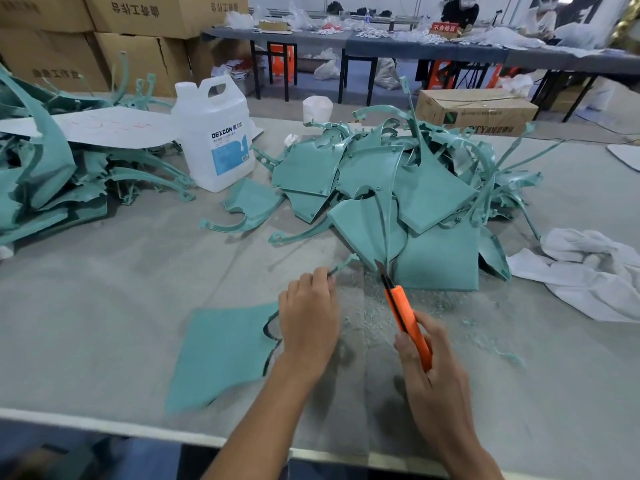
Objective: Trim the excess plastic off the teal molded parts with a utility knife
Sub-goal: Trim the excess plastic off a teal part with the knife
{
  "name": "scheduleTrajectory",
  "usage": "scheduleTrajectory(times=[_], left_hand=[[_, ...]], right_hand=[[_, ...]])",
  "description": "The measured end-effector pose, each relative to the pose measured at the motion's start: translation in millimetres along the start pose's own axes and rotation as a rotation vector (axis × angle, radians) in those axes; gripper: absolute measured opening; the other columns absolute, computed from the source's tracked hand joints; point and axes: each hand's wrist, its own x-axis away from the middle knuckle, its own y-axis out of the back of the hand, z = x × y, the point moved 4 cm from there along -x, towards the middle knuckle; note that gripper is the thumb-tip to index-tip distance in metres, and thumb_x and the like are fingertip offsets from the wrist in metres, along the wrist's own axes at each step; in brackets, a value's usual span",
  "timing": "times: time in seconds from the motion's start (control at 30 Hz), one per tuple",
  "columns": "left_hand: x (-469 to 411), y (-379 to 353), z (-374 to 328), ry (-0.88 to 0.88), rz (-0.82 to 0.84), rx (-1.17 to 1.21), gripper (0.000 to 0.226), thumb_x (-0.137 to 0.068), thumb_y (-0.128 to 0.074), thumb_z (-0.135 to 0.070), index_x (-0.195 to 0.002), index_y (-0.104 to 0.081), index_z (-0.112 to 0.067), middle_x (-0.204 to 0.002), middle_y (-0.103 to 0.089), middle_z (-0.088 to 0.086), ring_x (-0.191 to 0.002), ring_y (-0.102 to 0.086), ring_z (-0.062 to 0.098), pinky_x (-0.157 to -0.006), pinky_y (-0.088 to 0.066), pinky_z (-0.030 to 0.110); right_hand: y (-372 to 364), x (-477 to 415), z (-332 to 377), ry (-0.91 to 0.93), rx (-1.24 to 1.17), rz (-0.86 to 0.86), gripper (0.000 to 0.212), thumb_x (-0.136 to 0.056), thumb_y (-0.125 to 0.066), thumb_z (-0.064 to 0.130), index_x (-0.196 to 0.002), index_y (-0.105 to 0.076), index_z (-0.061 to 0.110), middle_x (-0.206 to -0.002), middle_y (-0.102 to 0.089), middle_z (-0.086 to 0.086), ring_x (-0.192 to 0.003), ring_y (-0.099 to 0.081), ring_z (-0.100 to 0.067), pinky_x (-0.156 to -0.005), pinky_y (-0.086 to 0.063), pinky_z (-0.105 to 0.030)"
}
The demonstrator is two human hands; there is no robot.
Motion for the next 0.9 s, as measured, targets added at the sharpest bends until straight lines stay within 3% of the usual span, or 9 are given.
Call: scheduleTrajectory(times=[0.07, 0.13, 0.23, 0.4, 0.57, 0.67, 0.77, 0.83, 0.9], left_hand=[[-4.3, -9.7, 6.4, -0.052, 0.022, -0.132, 0.029, -0.107, -0.034, -0.03, -0.111, -0.059, -0.017, -0.087, -0.066, 0.004, -0.078, -0.056, 0.025, -0.07, -0.032, 0.033], [-6.4, -17.1, 11.8, -0.098, 0.114, -0.301, 0.021, -0.106, -0.037, -0.028, -0.111, -0.057, -0.021, -0.09, -0.067, 0.002, -0.084, -0.06, 0.027, -0.072, -0.035, 0.036], [-6.6, -19.9, 14.4, -0.119, 0.234, -0.446, 0.015, -0.102, -0.042, -0.024, -0.114, -0.052, -0.025, -0.099, -0.068, 0.001, -0.095, -0.062, 0.028, -0.077, -0.036, 0.037], [-5.6, -11.4, 6.7, -0.208, 0.245, -0.345, 0.016, -0.106, -0.032, -0.029, -0.109, -0.047, -0.024, -0.099, -0.068, 0.004, -0.095, -0.06, 0.032, -0.077, -0.032, 0.04], [-3.6, -2.6, 2.8, -0.181, 0.324, -0.215, 0.017, -0.108, -0.024, -0.032, -0.095, -0.033, -0.026, -0.095, -0.067, 0.007, -0.078, -0.051, 0.031, -0.073, -0.029, 0.038], [-3.6, 1.6, 3.9, -0.154, 0.385, -0.191, 0.019, -0.108, -0.023, -0.034, -0.094, -0.031, -0.024, -0.094, -0.067, 0.009, -0.076, -0.049, 0.031, -0.075, -0.034, 0.039], [-1.6, 5.3, 2.1, -0.172, 0.386, -0.189, 0.021, -0.108, -0.023, -0.035, -0.093, -0.032, -0.024, -0.086, -0.064, 0.005, -0.075, -0.051, 0.031, -0.076, -0.038, 0.039], [-0.5, 6.1, 0.6, -0.177, 0.398, -0.154, 0.024, -0.108, -0.021, -0.035, -0.091, -0.033, -0.024, -0.074, -0.054, -0.002, -0.071, -0.049, 0.027, -0.074, -0.037, 0.039], [-0.5, 6.3, 0.0, -0.178, 0.401, -0.134, 0.024, -0.108, -0.022, -0.035, -0.091, -0.034, -0.024, -0.072, -0.05, -0.003, -0.07, -0.049, 0.027, -0.074, -0.038, 0.04]], right_hand=[[1.6, 0.9, -4.1, -0.042, -0.001, -0.001, 0.026, -0.091, -0.053, 0.054, -0.116, -0.048, 0.061, -0.075, -0.066, 0.018, -0.053, -0.062, -0.004, -0.051, -0.048, -0.02], [0.9, -0.2, -4.5, -0.064, 0.023, -0.011, 0.032, -0.087, -0.051, 0.059, -0.119, -0.055, 0.055, -0.073, -0.066, 0.016, -0.059, -0.062, -0.005, -0.055, -0.047, -0.023], [-0.6, -2.5, 1.5, -0.049, 0.084, -0.021, 0.04, -0.088, -0.055, 0.051, -0.126, -0.065, 0.04, -0.09, -0.069, 0.013, -0.078, -0.065, -0.012, -0.067, -0.044, -0.025], [-3.9, -2.5, 8.7, 0.058, 0.145, -0.061, 0.037, -0.09, -0.062, 0.033, -0.124, -0.071, 0.02, -0.1, -0.074, 0.003, -0.091, -0.06, -0.012, -0.071, -0.039, -0.019], [2.3, -3.8, -5.6, -0.032, 0.125, -0.125, 0.04, -0.096, -0.054, 0.04, -0.131, -0.066, 0.023, -0.108, -0.073, -0.001, -0.095, -0.065, -0.016, -0.071, -0.036, -0.015], [2.0, -1.2, 0.8, 0.024, 0.095, -0.091, 0.042, -0.094, -0.057, 0.037, -0.133, -0.064, 0.023, -0.104, -0.068, 0.007, -0.091, -0.06, -0.005, -0.074, -0.038, -0.008], [-0.5, -1.7, 1.0, 0.048, 0.133, -0.06, 0.043, -0.094, -0.056, 0.038, -0.133, -0.064, 0.023, -0.109, -0.072, 0.005, -0.094, -0.064, -0.012, -0.073, -0.04, -0.017], [2.2, -4.2, -5.9, -0.025, 0.084, -0.104, 0.043, -0.095, -0.053, 0.042, -0.134, -0.063, 0.026, -0.114, -0.072, 0.005, -0.1, -0.066, -0.014, -0.075, -0.037, -0.013], [3.7, -4.0, -4.0, -0.004, 0.064, -0.097, 0.04, -0.098, -0.054, 0.041, -0.134, -0.062, 0.027, -0.112, -0.067, 0.013, -0.101, -0.061, -0.003, -0.08, -0.035, -0.004]])
